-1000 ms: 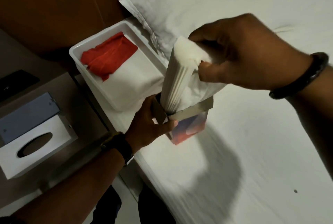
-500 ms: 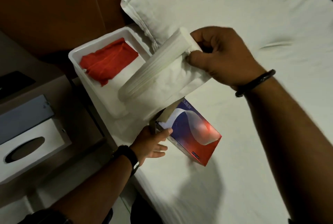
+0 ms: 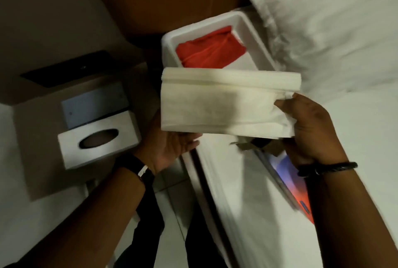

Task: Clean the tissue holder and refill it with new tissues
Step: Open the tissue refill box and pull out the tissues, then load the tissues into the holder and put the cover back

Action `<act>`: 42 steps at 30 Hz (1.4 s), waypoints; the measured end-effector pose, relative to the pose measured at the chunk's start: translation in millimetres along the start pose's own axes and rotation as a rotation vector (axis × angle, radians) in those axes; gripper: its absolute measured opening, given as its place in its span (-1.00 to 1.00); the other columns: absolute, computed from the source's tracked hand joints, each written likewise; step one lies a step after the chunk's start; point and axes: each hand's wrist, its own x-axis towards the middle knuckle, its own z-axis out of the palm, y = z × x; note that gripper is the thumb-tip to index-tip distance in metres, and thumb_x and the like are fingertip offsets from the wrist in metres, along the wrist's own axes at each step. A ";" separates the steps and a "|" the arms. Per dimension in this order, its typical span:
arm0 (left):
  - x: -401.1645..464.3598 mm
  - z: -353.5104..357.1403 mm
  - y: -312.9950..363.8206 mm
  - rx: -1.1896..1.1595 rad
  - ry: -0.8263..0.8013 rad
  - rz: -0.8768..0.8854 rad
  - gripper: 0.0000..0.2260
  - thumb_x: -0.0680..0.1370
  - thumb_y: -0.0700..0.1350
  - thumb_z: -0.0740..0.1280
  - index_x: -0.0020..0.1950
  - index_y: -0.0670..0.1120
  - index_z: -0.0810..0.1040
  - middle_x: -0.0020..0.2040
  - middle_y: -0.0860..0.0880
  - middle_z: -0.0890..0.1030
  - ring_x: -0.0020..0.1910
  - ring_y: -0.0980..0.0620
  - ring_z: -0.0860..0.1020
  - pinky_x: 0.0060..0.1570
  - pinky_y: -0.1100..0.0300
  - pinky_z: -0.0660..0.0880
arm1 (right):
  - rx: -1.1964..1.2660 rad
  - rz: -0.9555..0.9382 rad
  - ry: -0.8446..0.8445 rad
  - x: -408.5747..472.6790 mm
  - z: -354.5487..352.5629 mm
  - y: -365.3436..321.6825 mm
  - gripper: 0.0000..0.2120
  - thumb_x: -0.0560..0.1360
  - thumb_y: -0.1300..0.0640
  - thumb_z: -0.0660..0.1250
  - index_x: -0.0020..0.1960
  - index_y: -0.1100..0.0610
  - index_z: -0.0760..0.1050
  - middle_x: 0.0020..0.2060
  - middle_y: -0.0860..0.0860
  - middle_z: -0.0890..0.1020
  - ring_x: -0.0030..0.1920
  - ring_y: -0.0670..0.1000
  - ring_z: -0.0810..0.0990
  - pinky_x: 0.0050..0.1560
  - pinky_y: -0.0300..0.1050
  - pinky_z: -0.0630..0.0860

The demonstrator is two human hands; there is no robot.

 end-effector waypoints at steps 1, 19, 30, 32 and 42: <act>-3.6 -11.0 8.8 -0.074 -0.069 0.014 -0.57 0.64 0.12 0.03 0.26 -0.13 0.50 0.05 -0.22 0.56 -0.02 -0.20 0.56 0.19 -0.23 0.47 | -0.030 0.030 -0.020 3.2 13.6 7.3 -0.89 0.35 0.17 0.36 -0.24 0.08 0.67 -0.33 0.04 0.68 -0.35 0.10 0.63 -0.38 -0.04 0.57; -61.5 -306.6 74.9 -0.095 0.183 0.241 -0.47 0.32 0.08 0.50 0.24 -0.04 0.54 0.21 -0.09 0.63 0.21 -0.10 0.58 0.14 -0.12 0.54 | -0.200 0.342 -0.226 15.3 286.7 163.6 -0.80 0.50 0.29 0.28 -0.11 0.12 0.67 -0.19 0.04 0.72 -0.21 0.01 0.69 -0.21 -0.12 0.60; 39.9 -404.7 117.1 -0.017 0.427 0.226 -0.79 0.51 0.00 0.38 0.13 0.04 0.58 0.10 0.02 0.67 0.08 0.06 0.63 0.02 0.11 0.59 | -0.391 0.310 -0.220 123.6 396.5 252.2 -0.87 0.38 0.10 0.41 -0.10 0.11 0.59 -0.15 0.16 0.51 -0.15 0.16 0.44 -0.19 0.06 0.36; 60.9 -411.2 119.0 -0.029 0.458 0.206 -0.76 0.52 -0.01 0.37 0.17 0.01 0.55 0.11 0.01 0.65 0.09 0.04 0.62 0.04 0.11 0.59 | -0.427 0.338 -0.212 143.9 404.4 267.4 -0.85 0.31 0.05 0.43 -0.16 0.09 0.58 -0.29 0.11 0.46 -0.27 0.13 0.40 -0.32 -0.05 0.35; 105.6 -423.0 118.9 0.097 0.581 0.177 -0.93 0.56 -0.04 0.32 0.04 0.06 0.52 0.02 0.06 0.60 0.01 0.07 0.59 -0.07 0.19 0.56 | -0.585 0.238 -0.321 187.8 409.3 315.8 -0.82 0.50 0.12 0.35 -0.25 0.12 0.44 -0.43 0.02 0.32 -0.42 -0.01 0.28 -0.41 -0.18 0.24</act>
